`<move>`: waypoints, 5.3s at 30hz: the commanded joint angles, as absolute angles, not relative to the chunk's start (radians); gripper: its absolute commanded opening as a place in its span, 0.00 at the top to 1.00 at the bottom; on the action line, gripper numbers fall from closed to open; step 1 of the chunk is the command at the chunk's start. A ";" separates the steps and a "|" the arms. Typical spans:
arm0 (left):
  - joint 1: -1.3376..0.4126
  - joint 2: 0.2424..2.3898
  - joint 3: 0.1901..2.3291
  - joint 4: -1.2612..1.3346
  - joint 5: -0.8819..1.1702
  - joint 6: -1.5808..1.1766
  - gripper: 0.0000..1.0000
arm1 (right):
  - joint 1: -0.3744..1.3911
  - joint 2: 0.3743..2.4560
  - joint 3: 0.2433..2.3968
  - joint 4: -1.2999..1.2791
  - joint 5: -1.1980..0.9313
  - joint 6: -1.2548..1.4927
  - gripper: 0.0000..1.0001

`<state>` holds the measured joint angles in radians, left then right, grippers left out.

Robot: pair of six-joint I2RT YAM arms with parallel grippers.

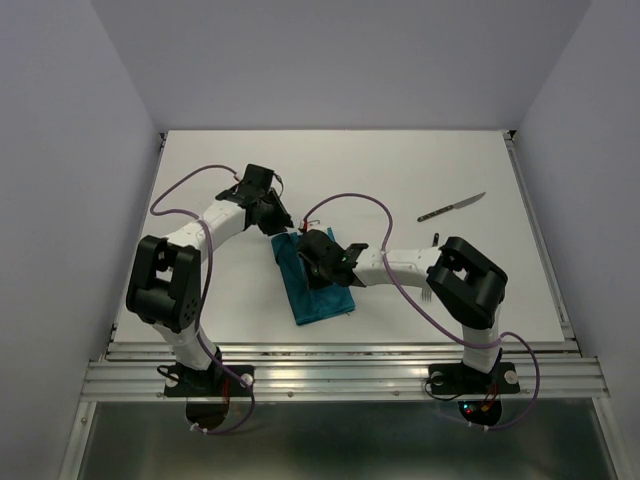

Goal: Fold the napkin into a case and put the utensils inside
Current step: Pick up the 2/3-rectangle-folded napkin at the center of the board.

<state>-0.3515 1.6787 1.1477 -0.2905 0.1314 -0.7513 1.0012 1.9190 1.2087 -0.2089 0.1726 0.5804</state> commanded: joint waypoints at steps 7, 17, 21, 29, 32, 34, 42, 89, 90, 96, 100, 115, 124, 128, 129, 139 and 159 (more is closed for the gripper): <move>-0.331 1.566 1.137 -0.382 -0.090 -0.686 1.00 | 1.009 1.901 1.184 -0.219 0.167 0.584 0.99; -0.305 1.603 1.059 -0.380 -0.149 -0.686 1.00 | 1.009 1.902 1.189 -0.219 0.164 0.581 0.99; -0.307 1.621 1.043 -0.364 -0.127 -0.681 1.00 | 1.009 1.902 1.190 -0.218 0.163 0.581 0.99; -0.318 1.658 1.039 -0.310 -0.028 -0.670 1.00 | 1.009 1.907 1.192 -0.219 0.158 0.581 0.99; -0.321 1.664 1.042 -0.296 -0.011 -0.672 1.00 | 1.009 1.905 1.192 -0.219 0.158 0.581 0.99; -0.324 1.675 1.043 -0.290 -0.005 -0.672 1.00 | 1.009 1.905 1.192 -0.219 0.156 0.580 0.99; -0.333 1.701 1.065 -0.270 0.040 -0.678 1.00 | 1.009 1.905 1.193 -0.218 0.152 0.581 0.99; -0.341 1.769 1.121 -0.204 0.087 -0.738 1.00 | 0.807 1.729 1.154 -0.219 0.259 0.574 0.47; -0.342 1.769 1.126 -0.204 0.089 -0.736 1.00 | 0.793 1.736 1.160 -0.219 0.250 0.568 0.46; -0.350 1.782 1.152 -0.207 0.112 -0.723 1.00 | 0.715 1.828 1.233 -0.221 0.181 0.526 0.42; -0.351 1.801 1.163 -0.215 0.117 -0.716 1.00 | 0.680 1.868 1.255 -0.212 0.146 0.522 0.41; -0.359 1.810 1.206 -0.238 0.133 -0.690 1.00 | 0.621 1.947 1.270 -0.160 0.057 0.528 0.51; -0.371 1.836 1.230 -0.241 0.160 -0.675 1.00 | 0.621 1.956 1.284 -0.158 0.038 0.526 0.55; -0.374 1.853 1.241 -0.241 0.161 -0.670 1.00 | 0.621 1.960 1.285 -0.158 0.040 0.529 0.56; -0.373 1.856 1.244 -0.241 0.158 -0.670 1.00 | 0.621 1.967 1.287 -0.160 0.038 0.531 0.57; -0.374 1.901 1.243 -0.242 0.133 -0.666 1.00 | 0.612 2.009 1.305 -0.153 0.041 0.535 0.61; -0.371 1.879 1.220 -0.256 0.095 -0.684 1.00 | 0.612 2.074 1.308 -0.225 0.153 0.476 0.72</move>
